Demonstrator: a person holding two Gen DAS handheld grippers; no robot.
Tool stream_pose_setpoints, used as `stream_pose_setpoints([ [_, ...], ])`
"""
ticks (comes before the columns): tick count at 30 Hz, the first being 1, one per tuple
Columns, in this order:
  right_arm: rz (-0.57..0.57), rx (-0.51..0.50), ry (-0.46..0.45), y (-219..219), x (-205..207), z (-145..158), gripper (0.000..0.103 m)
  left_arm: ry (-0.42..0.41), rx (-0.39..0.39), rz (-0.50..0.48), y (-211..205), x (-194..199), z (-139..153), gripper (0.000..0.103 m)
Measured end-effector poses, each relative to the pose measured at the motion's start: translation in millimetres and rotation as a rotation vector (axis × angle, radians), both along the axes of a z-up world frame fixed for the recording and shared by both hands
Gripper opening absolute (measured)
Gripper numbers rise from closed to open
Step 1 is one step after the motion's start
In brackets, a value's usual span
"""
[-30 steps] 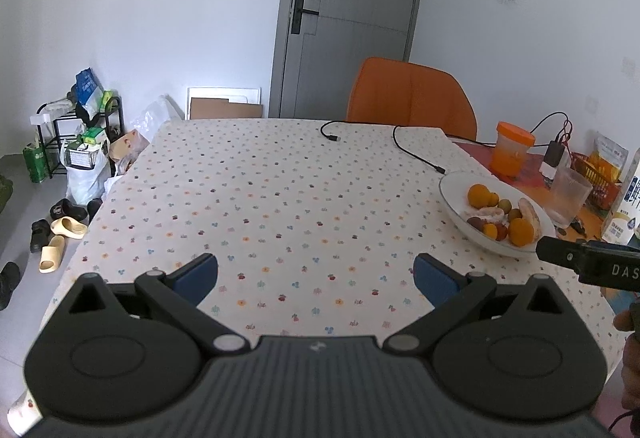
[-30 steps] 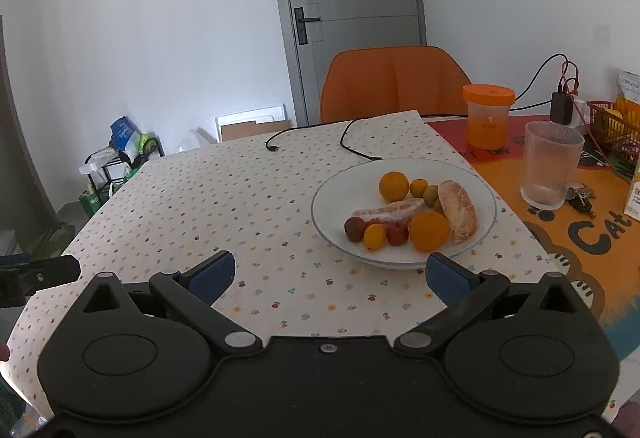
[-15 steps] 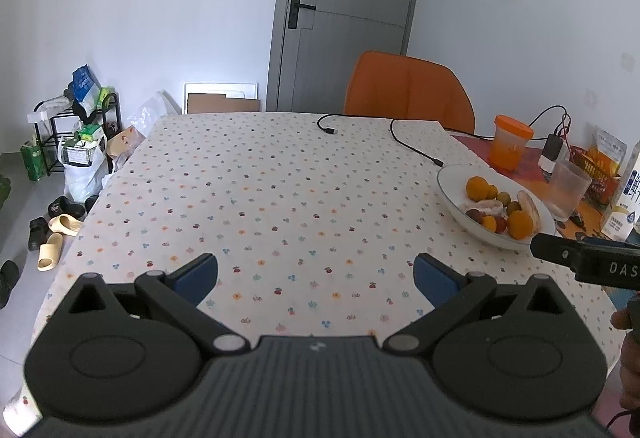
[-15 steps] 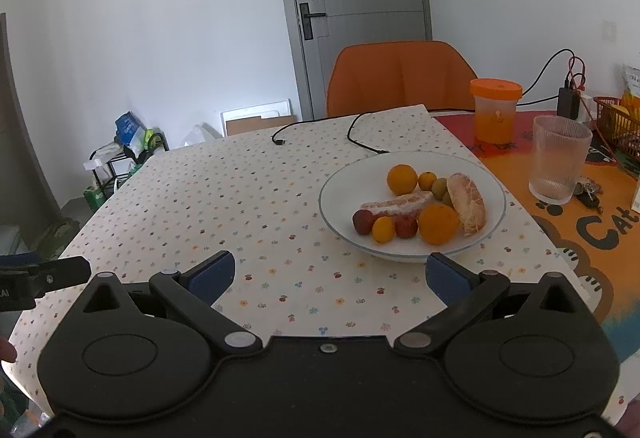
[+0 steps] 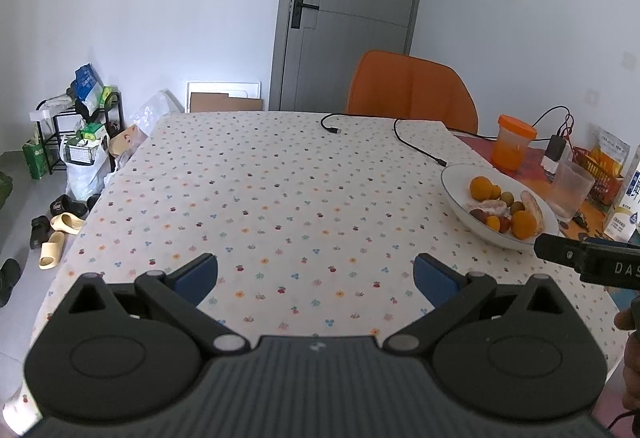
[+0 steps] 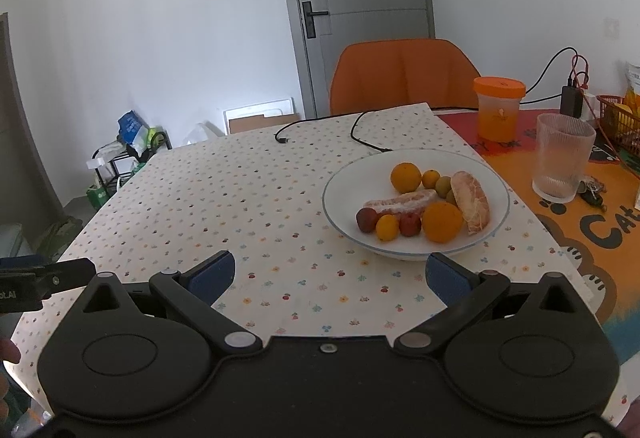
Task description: Organize fruits
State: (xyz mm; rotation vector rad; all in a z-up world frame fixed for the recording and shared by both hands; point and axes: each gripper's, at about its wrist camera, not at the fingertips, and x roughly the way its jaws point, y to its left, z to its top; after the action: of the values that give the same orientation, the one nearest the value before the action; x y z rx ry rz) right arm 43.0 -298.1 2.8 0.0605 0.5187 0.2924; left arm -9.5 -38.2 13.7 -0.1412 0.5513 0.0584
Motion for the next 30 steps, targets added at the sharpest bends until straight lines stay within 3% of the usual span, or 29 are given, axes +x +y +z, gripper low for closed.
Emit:
stream_pose_setpoints([
  [30,0.008,0.003,0.004,1.9,-1.2,0.4,0.103,0.003,-0.004,0.002,1.1,-0.8,-0.6,0.103],
])
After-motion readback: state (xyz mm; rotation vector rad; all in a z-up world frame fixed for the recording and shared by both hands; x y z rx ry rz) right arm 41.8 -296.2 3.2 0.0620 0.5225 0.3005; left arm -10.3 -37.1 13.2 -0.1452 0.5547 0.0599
